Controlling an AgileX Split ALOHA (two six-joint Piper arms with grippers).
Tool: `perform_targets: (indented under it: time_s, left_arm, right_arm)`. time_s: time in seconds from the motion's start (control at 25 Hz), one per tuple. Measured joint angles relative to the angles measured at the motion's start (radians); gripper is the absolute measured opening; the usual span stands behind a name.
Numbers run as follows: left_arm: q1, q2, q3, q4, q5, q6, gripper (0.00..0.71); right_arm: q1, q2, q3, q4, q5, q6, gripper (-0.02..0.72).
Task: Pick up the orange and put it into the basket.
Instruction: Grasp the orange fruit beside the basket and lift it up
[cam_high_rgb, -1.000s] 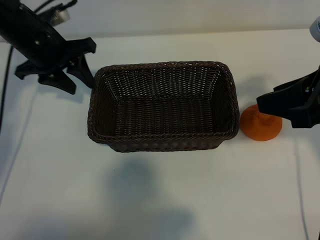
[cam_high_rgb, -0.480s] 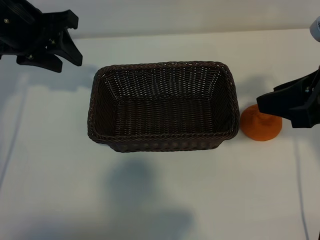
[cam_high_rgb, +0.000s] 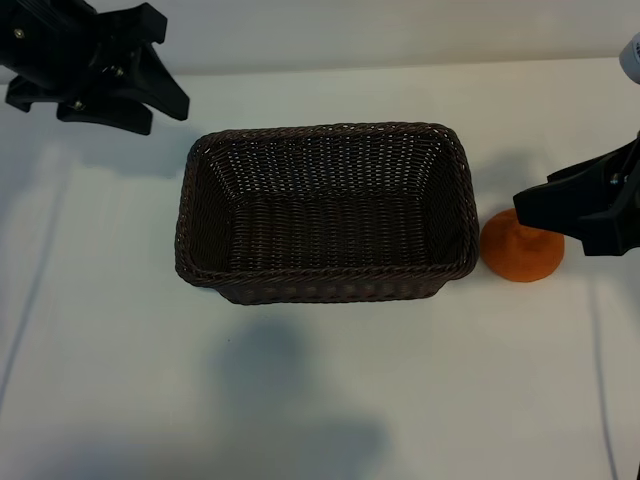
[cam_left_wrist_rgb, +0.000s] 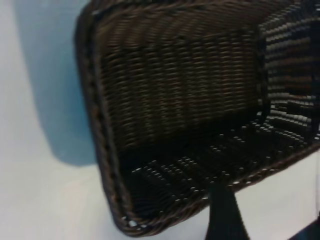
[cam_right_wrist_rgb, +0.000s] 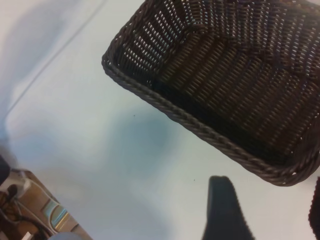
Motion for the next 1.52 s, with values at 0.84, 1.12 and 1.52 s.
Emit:
perform_targets:
  time_s: [0.84, 1.12, 1.52]
  left_arm:
    - [-0.029, -0.033, 0.088, -0.047, 0.000, 0.105, 0.458]
    - [-0.029, -0.120, 0.232, -0.046, -0.007, 0.138, 0.458]
    - [-0.029, -0.151, 0.273, -0.046, -0.024, 0.151, 0.457]
  right_arm:
    - [0.000, 0.000, 0.000, 0.000, -0.004, 0.000, 0.420]
    - [0.000, 0.000, 0.000, -0.001, -0.005, 0.000, 0.420]
    - [0.000, 0.000, 0.000, -0.001, -0.006, 0.000, 0.420]
